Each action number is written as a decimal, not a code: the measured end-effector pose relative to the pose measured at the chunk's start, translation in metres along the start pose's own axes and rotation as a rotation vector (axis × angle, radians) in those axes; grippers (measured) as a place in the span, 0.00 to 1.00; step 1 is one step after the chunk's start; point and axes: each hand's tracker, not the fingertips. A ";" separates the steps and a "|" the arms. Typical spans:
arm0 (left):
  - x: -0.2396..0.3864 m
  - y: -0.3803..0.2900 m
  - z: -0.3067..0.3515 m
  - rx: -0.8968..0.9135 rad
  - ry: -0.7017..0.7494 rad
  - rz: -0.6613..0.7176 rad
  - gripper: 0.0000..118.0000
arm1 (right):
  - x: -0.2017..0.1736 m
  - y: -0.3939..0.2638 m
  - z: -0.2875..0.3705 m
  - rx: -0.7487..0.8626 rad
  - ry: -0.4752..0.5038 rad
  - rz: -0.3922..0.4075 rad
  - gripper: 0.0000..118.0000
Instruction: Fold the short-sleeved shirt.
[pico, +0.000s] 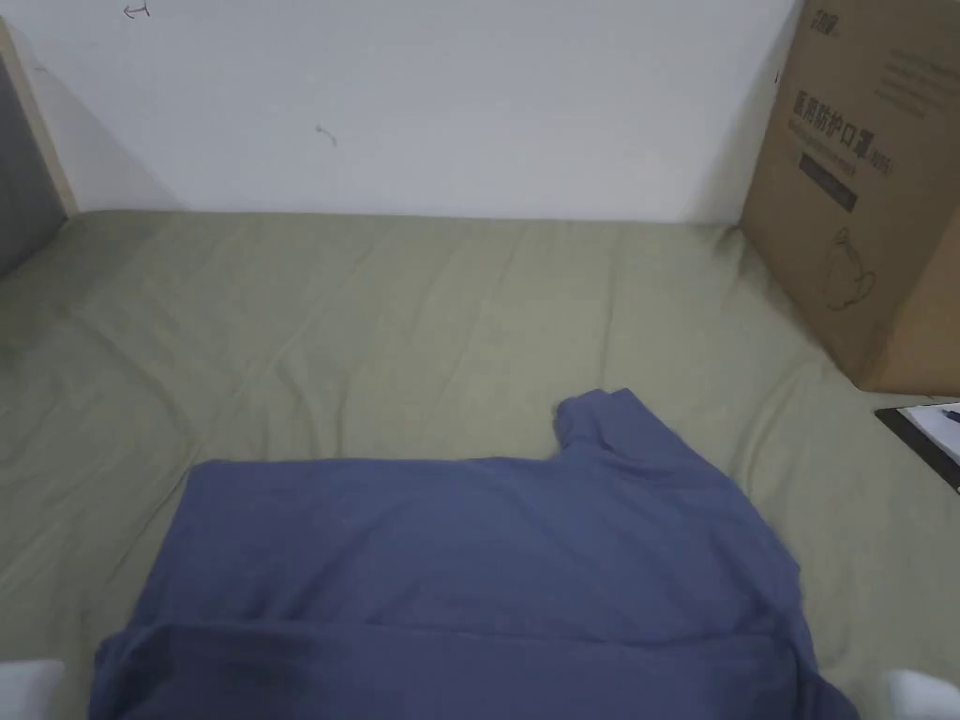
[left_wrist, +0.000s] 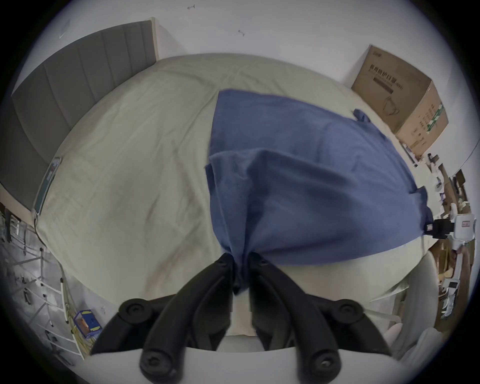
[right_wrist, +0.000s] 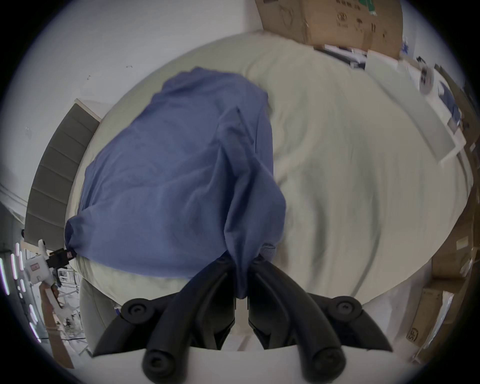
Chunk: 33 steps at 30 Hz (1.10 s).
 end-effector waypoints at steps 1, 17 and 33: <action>0.002 -0.004 -0.004 -0.003 0.029 0.002 0.11 | 0.000 -0.002 -0.003 -0.004 0.008 -0.008 0.08; 0.031 0.068 0.056 0.312 0.007 0.087 0.00 | -0.054 0.080 0.068 0.276 0.022 0.077 0.00; 0.048 0.161 -0.029 0.221 0.000 0.057 0.00 | -0.082 0.292 -0.115 0.089 -0.236 0.265 0.71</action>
